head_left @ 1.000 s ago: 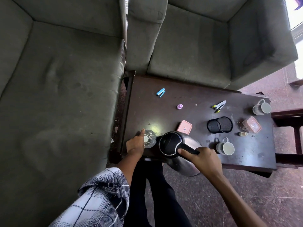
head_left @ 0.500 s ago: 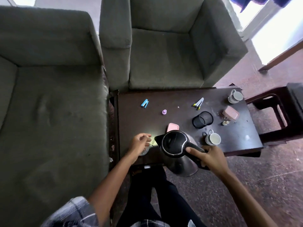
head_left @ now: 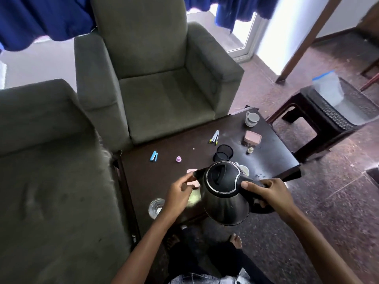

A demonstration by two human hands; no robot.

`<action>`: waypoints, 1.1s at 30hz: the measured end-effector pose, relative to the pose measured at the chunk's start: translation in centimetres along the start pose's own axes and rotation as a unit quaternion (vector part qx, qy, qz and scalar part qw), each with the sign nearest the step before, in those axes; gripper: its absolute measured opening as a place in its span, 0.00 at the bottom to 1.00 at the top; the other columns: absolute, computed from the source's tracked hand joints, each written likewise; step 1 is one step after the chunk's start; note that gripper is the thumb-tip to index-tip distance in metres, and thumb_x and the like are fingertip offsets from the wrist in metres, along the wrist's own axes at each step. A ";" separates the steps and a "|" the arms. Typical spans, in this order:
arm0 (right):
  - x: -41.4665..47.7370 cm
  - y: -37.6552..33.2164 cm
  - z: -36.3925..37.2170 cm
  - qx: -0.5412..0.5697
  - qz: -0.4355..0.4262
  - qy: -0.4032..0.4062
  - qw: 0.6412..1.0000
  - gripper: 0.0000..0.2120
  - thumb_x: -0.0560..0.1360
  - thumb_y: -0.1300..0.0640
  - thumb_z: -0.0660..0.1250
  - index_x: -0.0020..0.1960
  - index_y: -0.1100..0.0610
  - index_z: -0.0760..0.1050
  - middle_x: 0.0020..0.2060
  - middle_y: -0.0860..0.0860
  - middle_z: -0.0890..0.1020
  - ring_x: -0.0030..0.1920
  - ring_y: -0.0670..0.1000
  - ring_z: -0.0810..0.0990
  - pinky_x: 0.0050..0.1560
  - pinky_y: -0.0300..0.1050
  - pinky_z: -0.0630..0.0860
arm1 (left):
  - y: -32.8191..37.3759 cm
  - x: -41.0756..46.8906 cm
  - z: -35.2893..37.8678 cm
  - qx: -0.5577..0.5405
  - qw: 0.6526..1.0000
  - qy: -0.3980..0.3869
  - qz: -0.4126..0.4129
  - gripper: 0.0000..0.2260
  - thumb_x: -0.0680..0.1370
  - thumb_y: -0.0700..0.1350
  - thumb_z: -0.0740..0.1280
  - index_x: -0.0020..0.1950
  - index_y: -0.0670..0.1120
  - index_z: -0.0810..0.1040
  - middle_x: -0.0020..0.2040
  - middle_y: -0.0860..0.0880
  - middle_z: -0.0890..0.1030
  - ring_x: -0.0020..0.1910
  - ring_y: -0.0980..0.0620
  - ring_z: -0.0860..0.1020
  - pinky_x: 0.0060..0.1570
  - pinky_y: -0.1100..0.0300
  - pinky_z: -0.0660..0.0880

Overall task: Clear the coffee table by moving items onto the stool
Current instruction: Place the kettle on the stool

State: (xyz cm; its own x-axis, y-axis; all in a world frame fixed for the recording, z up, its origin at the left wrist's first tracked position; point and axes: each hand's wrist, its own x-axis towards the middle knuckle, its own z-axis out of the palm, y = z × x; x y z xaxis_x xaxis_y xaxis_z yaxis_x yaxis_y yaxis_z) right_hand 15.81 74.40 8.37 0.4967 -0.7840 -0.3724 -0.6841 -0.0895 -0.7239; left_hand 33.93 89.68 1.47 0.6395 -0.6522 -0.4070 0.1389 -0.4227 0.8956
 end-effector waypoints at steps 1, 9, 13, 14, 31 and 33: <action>0.1 0.4 -0.9 0.011 0.002 0.001 1.000 0.29 0.56 0.36 0.70 0.23 0.63 0.70 0.15 0.54 0.72 0.19 0.47 0.68 0.23 0.31 0.62 | 0.6 -0.1 0.8 -0.004 1.000 -0.006 -0.003 0.19 0.75 0.31 0.62 0.64 0.44 0.76 0.55 0.50 0.80 0.52 0.55 0.79 0.58 0.59 0.73; 1.6 6.6 -9.6 0.075 0.012 0.000 0.997 0.42 0.52 0.30 0.72 0.28 0.72 0.68 0.19 0.57 0.70 0.21 0.49 0.67 0.24 0.37 0.60 | 4.7 -0.7 10.9 -0.025 0.999 -0.020 -0.033 0.22 0.76 0.28 0.58 0.68 0.44 0.72 0.56 0.51 0.78 0.42 0.62 0.79 0.52 0.59 0.74; 3.0 10.3 -15.6 0.095 0.006 -0.007 0.995 0.38 0.48 0.29 0.71 0.27 0.65 0.68 0.22 0.57 0.66 0.24 0.51 0.65 0.28 0.43 0.58 | 7.0 -1.4 17.8 -0.025 0.999 -0.018 -0.013 0.25 0.77 0.27 0.55 0.67 0.49 0.70 0.51 0.55 0.75 0.49 0.55 0.78 0.47 0.61 0.73; 3.4 11.1 -17.1 0.098 0.005 -0.009 0.995 0.36 0.48 0.29 0.71 0.27 0.63 0.68 0.22 0.57 0.65 0.24 0.51 0.64 0.29 0.44 0.58 | 7.6 -1.5 19.5 -0.031 0.999 -0.016 -0.009 0.26 0.77 0.27 0.55 0.67 0.52 0.69 0.52 0.55 0.75 0.50 0.55 0.78 0.46 0.62 0.73; 15.7 19.5 -37.3 0.137 -0.011 0.007 0.991 0.28 0.55 0.37 0.77 0.21 0.57 0.65 0.15 0.51 0.68 0.19 0.47 0.66 0.28 0.41 0.62 | 17.0 6.3 41.9 -0.042 0.998 -0.005 0.049 0.29 0.75 0.24 0.53 0.66 0.53 0.67 0.53 0.57 0.73 0.53 0.56 0.75 0.50 0.65 0.74; 18.3 20.3 -39.4 0.116 -0.011 0.014 0.993 0.28 0.52 0.33 0.72 0.20 0.56 0.66 0.16 0.51 0.69 0.21 0.49 0.67 0.30 0.42 0.63 | 18.0 8.5 44.5 -0.023 0.997 0.013 0.070 0.29 0.74 0.24 0.54 0.66 0.53 0.69 0.54 0.56 0.74 0.57 0.53 0.75 0.60 0.55 0.73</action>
State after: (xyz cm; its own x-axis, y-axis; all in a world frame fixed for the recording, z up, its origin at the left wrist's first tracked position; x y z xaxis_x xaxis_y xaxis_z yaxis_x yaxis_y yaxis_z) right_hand -10.11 34.04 9.76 0.4921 -0.8008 -0.3414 -0.5299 0.0356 -0.8473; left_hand 8.21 48.52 6.10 0.6749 -0.6854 -0.2734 0.0809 -0.2995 0.9507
